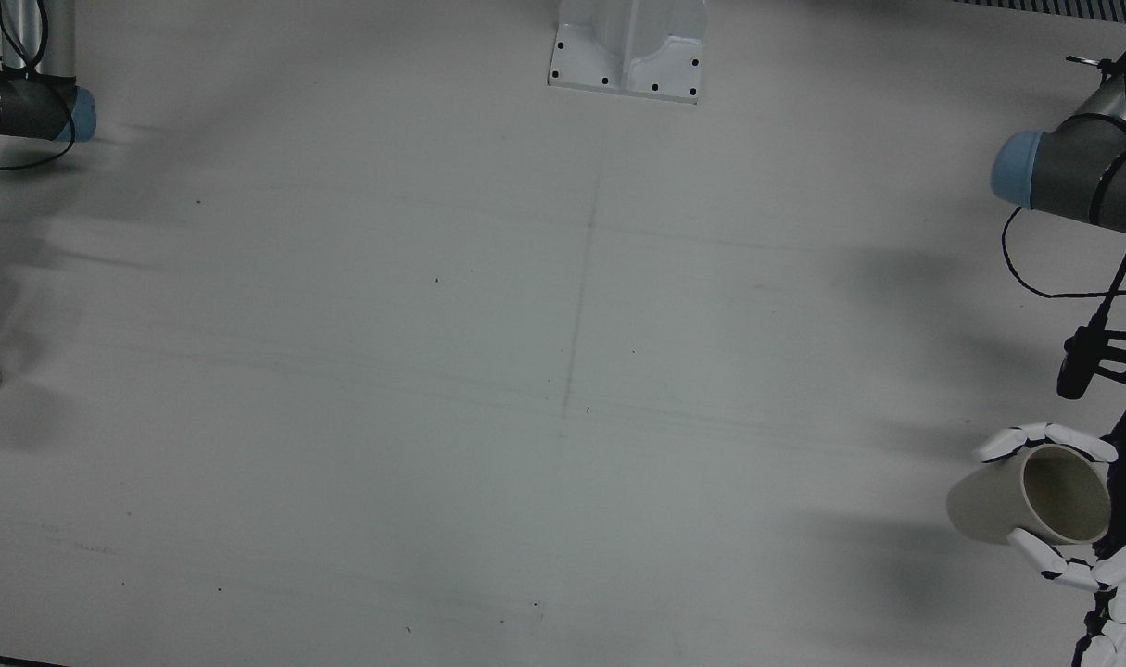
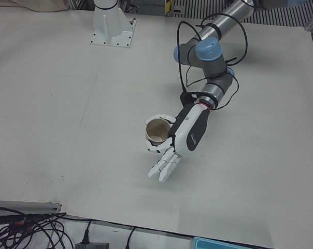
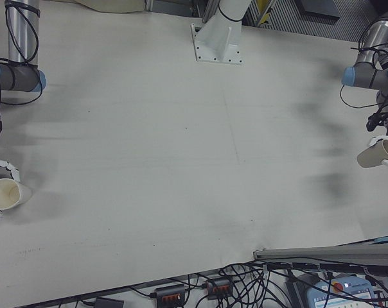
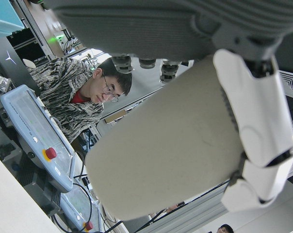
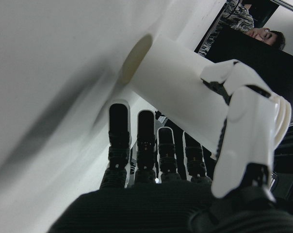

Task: Pour water
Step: 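Lift the white cup off the table with the right hand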

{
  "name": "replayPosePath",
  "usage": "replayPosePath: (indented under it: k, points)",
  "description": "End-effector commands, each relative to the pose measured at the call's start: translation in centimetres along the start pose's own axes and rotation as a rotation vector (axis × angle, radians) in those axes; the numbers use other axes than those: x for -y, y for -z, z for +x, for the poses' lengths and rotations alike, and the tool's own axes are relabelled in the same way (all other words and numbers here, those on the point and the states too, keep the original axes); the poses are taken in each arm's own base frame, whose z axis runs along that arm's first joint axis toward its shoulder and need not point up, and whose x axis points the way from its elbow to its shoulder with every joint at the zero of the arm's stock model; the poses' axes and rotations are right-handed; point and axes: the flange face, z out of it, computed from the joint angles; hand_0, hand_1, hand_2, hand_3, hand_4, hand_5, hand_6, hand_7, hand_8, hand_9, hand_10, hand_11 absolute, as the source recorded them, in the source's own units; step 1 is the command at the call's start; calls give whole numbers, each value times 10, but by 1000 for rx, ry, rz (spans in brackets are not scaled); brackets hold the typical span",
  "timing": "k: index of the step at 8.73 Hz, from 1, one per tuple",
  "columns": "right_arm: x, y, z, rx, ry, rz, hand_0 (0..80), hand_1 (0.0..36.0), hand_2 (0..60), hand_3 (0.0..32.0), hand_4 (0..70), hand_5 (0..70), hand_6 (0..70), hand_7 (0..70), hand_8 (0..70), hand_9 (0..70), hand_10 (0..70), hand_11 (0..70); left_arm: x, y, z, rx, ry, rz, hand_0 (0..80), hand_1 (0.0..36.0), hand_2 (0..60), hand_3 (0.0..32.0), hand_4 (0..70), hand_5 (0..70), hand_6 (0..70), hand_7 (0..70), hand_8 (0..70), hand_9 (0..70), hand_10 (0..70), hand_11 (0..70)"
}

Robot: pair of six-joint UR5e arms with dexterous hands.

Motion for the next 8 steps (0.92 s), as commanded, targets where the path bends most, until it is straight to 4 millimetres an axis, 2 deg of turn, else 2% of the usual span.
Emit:
replayPosePath:
  k: [1, 3, 4, 5, 6, 7, 8]
  points:
    - [11, 7, -15, 21, -1, 17, 563, 281, 360, 0, 61, 269, 142, 244, 230, 348, 311, 469, -8, -9, 2, -5, 3, -7, 466, 337, 600, 0, 353, 480, 66, 74, 12, 18, 27, 58]
    - [14, 10, -17, 23, 6, 22, 582, 305, 395, 0, 51, 280, 137, 233, 215, 326, 296, 452, -11, -14, 1, -5, 1, -9, 466, 337, 600, 0, 352, 480, 66, 75, 11, 18, 26, 57]
    - [20, 18, -17, 20, 12, 33, 580, 312, 416, 0, 50, 284, 138, 234, 214, 324, 294, 450, -9, -14, 1, -4, 1, -5, 465, 335, 600, 0, 352, 478, 66, 74, 12, 18, 27, 58]
    - [23, 22, -17, 19, 9, 38, 572, 305, 409, 0, 50, 286, 138, 238, 212, 322, 291, 446, -8, -13, 0, -3, 0, -4, 467, 332, 600, 0, 351, 477, 65, 74, 12, 18, 27, 58]
    - [24, 22, -17, 20, 4, 39, 563, 256, 239, 0, 37, 246, 122, 213, 193, 296, 276, 423, -9, -14, 1, -4, 1, -5, 466, 331, 600, 0, 351, 475, 65, 73, 11, 18, 27, 58]
    - [26, 25, -17, 19, 1, 43, 539, 203, 77, 0, 11, 164, 80, 140, 131, 209, 204, 319, -9, -14, 1, -4, 1, -5, 468, 328, 600, 0, 351, 472, 64, 73, 11, 17, 27, 58]
    - [30, 32, -15, 14, -9, 49, 515, 164, 0, 0, 0, 77, 29, 40, 51, 93, 94, 158, -11, -14, 2, -5, 3, -6, 468, 325, 600, 0, 351, 473, 65, 73, 10, 17, 27, 57]
